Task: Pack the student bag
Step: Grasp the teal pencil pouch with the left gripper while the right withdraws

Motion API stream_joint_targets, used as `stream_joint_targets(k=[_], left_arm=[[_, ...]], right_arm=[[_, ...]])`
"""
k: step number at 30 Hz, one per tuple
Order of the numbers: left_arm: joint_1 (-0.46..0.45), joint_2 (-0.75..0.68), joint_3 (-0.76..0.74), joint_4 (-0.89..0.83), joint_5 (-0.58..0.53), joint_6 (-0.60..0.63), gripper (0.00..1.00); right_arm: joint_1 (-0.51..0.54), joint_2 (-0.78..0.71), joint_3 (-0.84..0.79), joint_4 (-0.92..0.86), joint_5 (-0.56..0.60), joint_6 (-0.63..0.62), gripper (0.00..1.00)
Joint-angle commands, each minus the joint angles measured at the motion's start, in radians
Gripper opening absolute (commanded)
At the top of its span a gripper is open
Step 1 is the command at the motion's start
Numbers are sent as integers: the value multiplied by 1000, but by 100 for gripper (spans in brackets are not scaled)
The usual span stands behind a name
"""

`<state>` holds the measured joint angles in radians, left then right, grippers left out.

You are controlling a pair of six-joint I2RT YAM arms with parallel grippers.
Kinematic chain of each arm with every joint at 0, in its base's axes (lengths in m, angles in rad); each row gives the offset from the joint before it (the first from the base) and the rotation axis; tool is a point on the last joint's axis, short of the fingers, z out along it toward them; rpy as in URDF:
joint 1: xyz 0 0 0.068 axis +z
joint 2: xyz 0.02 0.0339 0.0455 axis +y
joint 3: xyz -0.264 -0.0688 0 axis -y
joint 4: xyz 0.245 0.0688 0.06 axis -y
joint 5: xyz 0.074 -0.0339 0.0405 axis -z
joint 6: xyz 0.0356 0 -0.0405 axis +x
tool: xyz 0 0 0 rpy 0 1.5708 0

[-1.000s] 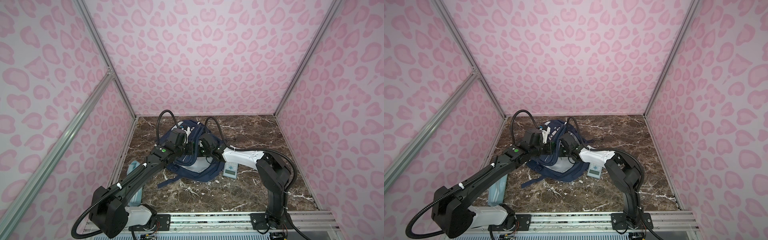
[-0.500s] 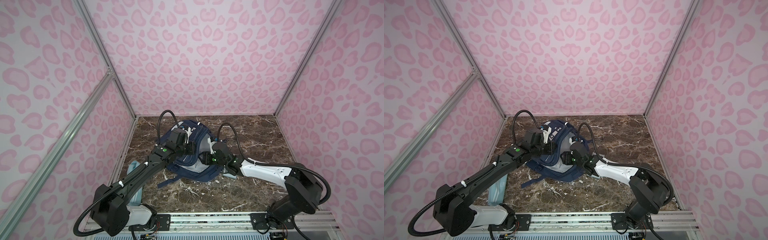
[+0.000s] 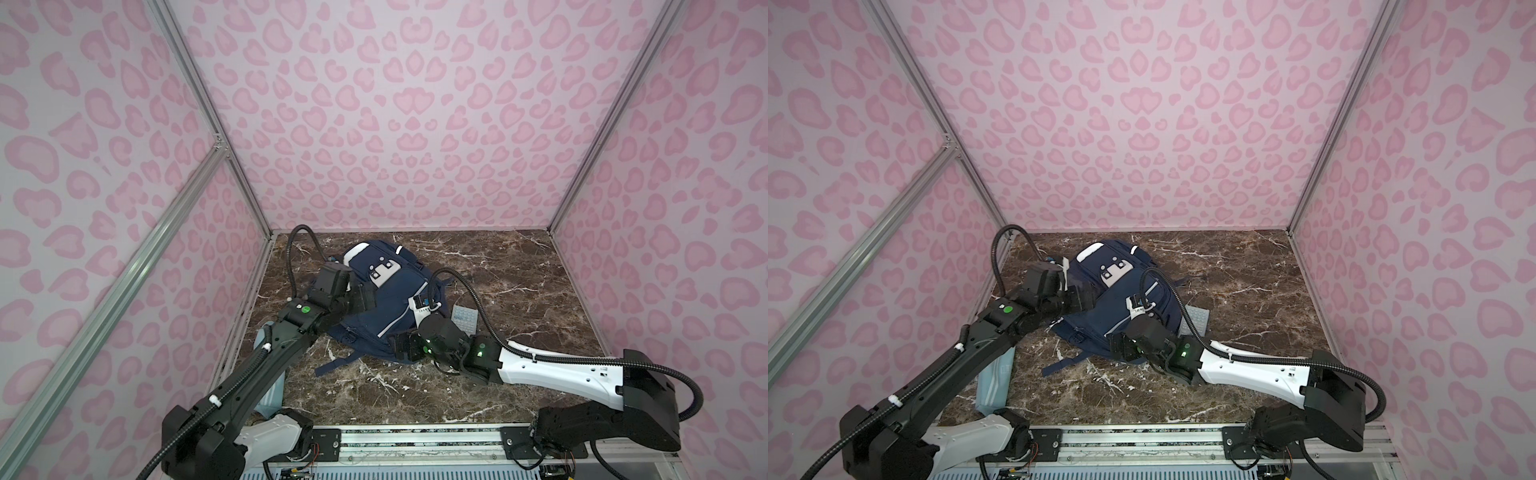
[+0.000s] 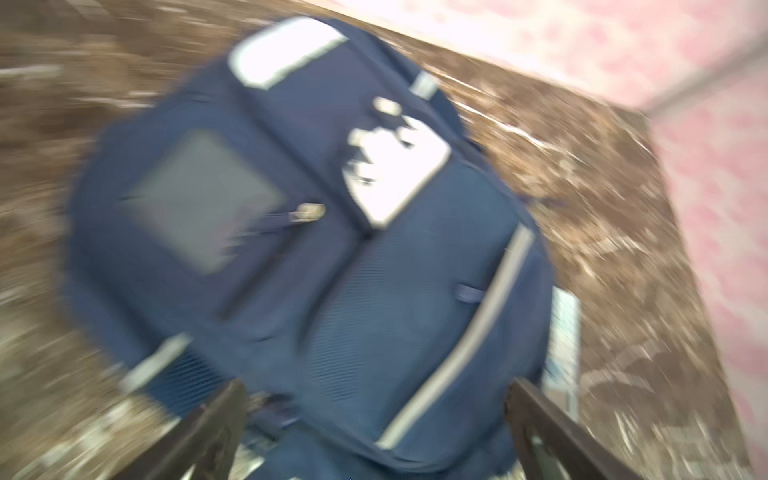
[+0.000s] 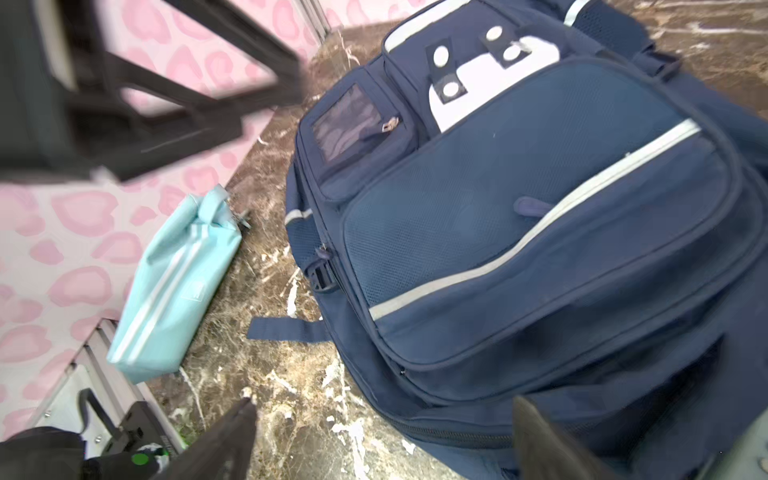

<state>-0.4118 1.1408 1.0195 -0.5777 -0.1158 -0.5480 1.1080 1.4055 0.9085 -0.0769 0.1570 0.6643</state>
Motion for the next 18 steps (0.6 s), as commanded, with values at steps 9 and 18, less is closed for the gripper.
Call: stream_joint_targets(k=[9, 18], left_arm=[[562, -261, -224, -211, 29, -34, 96], [723, -203, -311, -190, -186, -57, 98]], right_arm=[[7, 106, 39, 122, -111, -122, 99], [-53, 116, -27, 297, -325, -119, 99]])
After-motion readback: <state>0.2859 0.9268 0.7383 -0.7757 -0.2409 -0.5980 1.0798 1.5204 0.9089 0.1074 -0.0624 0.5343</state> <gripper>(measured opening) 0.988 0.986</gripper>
